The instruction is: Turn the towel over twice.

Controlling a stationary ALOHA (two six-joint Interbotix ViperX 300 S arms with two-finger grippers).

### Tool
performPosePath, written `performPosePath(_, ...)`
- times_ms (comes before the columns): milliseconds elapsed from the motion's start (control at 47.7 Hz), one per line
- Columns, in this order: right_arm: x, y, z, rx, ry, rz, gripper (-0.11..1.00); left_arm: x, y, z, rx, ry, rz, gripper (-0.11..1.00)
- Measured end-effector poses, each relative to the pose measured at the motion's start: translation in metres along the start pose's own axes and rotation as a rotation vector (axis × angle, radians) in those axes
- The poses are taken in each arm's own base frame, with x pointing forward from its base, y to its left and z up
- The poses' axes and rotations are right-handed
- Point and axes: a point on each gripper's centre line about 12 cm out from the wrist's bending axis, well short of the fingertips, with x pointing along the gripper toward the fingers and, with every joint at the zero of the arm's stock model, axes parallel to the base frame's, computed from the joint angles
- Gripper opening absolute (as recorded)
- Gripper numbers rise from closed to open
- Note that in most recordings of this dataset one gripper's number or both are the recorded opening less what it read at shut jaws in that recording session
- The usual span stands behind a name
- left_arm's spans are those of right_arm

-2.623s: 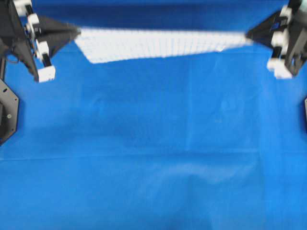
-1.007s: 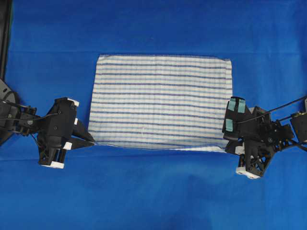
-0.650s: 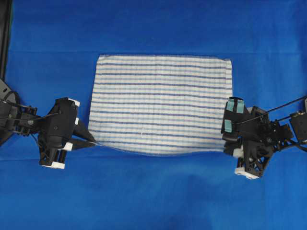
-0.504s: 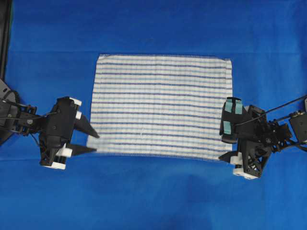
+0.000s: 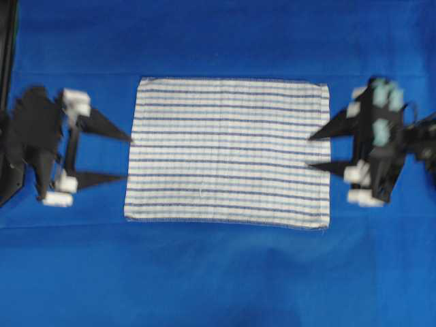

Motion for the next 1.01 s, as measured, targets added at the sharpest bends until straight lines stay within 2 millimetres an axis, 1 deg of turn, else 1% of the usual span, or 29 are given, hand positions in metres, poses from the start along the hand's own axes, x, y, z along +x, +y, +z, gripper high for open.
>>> performPosePath(105,-0.017,-0.015,0.005,-0.008,-0.070,-0.037,0.58,-0.014,0.011,0.009,0.020,-0.059,0.051,0.67)
performPosePath(231,-0.038,-0.030,0.008,-0.015,-0.147,-0.078,0.58,-0.031,0.018,0.018,0.035,-0.126,0.090,0.67)
performPosePath(315,-0.050,-0.037,0.008,-0.014,-0.193,-0.097,0.58,-0.038,0.020,0.017,0.045,-0.146,0.103,0.67)
performPosePath(420,-0.060,-0.044,0.000,-0.008,-0.232,-0.107,0.58,-0.047,0.023,0.011,0.037,-0.159,0.123,0.67)
performPosePath(587,-0.060,-0.045,-0.011,0.003,-0.259,-0.092,0.58,-0.053,0.024,0.005,0.026,-0.170,0.132,0.67)
performPosePath(797,-0.059,-0.046,-0.012,0.009,-0.264,-0.089,0.58,-0.053,0.025,0.006,0.030,-0.178,0.137,0.67)
performPosePath(923,-0.058,-0.052,-0.012,0.024,-0.260,-0.115,0.58,-0.051,0.031,0.007,0.037,-0.191,0.172,0.67)
performPosePath(1007,-0.052,-0.060,-0.014,0.039,-0.237,-0.146,0.58,-0.049,0.038,0.005,0.038,-0.194,0.206,0.67)
